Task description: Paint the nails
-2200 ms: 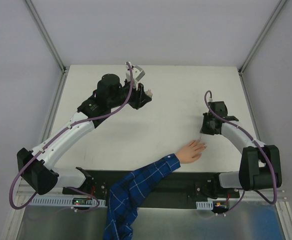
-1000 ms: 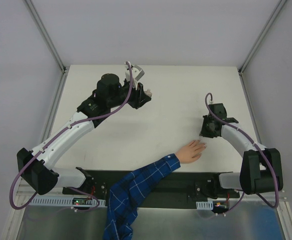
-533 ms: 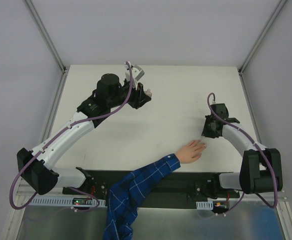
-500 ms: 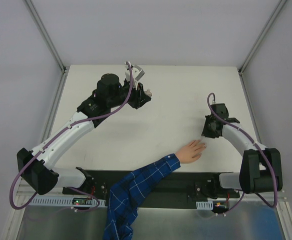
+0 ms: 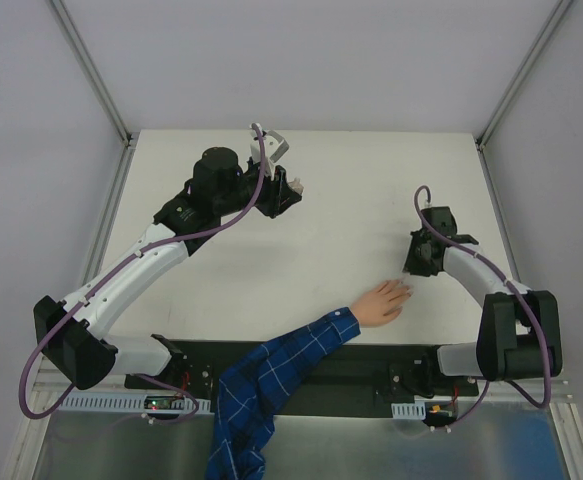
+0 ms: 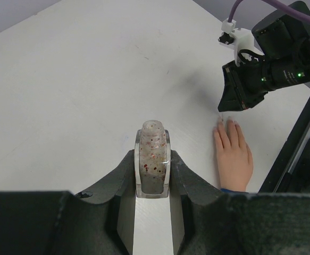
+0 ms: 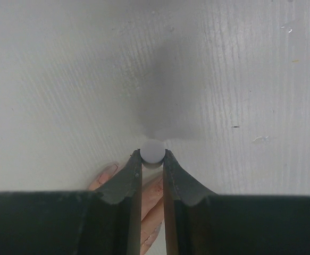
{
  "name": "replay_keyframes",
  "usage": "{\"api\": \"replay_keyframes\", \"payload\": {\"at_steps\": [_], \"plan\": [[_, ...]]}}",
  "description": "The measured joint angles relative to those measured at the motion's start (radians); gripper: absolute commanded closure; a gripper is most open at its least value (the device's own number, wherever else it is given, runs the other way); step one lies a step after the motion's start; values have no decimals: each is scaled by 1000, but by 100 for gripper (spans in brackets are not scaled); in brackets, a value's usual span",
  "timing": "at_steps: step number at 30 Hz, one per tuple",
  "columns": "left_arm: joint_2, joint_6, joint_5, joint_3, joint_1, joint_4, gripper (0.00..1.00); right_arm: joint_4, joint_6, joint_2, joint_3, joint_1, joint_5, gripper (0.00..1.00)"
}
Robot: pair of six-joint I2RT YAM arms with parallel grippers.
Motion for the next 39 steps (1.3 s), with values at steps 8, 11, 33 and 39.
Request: {"api": "replay_keyframes", "payload": {"at_steps": [8, 11, 33, 39], "plan": [[0, 2, 0, 0, 0, 0, 100, 16, -3, 6, 15, -10, -6, 100], [0, 3, 0, 0, 0, 0, 100, 18, -3, 12, 15, -10, -14, 100], [0, 3, 0, 0, 0, 0, 100, 22, -13, 16, 15, 43, -65, 100], [0, 3, 0, 0, 0, 0, 100, 21, -13, 16, 15, 13, -58, 100]]}}
